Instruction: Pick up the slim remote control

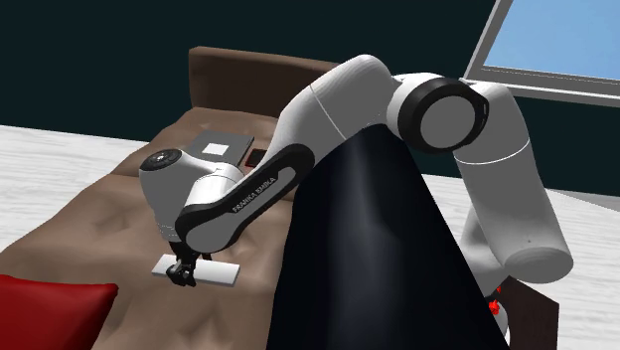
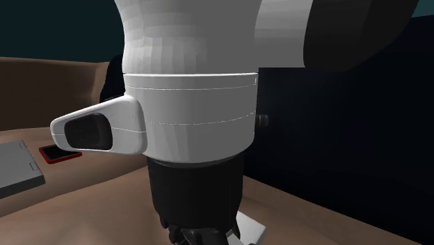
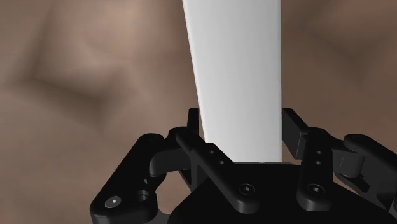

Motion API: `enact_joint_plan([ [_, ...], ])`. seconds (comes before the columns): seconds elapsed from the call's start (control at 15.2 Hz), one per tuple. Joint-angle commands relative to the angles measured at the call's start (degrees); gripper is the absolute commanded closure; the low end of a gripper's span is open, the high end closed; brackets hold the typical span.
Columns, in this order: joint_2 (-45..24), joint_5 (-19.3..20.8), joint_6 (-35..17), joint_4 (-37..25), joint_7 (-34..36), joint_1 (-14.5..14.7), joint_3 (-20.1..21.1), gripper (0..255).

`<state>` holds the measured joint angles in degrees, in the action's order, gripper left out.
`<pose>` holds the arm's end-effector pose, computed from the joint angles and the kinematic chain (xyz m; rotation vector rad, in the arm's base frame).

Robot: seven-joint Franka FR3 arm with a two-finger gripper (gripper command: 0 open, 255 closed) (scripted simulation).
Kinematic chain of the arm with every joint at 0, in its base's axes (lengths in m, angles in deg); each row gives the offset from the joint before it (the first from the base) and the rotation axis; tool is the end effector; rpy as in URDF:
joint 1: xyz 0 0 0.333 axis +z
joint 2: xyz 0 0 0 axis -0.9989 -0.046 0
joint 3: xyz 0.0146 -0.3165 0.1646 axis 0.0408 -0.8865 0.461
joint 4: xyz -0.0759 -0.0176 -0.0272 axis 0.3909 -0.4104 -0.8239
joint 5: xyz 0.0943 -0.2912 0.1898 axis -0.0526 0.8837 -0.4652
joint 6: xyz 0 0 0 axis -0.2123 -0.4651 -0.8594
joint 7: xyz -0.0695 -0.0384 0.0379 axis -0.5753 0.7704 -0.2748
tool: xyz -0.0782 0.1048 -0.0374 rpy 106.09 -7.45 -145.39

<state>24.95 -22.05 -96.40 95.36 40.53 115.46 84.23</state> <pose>0.5147 0.4469 0.2639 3.0332 0.7554 -0.0172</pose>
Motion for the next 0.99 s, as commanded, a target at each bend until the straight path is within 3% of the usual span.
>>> enact_joint_plan([
  [0.0, -0.1, 0.0, -0.1, 0.0, 0.0, 0.0, 0.0, 255],
  [0.92, 4.5, -1.5, 5.3, -0.8, -0.9, -0.7, 1.1, 255],
])
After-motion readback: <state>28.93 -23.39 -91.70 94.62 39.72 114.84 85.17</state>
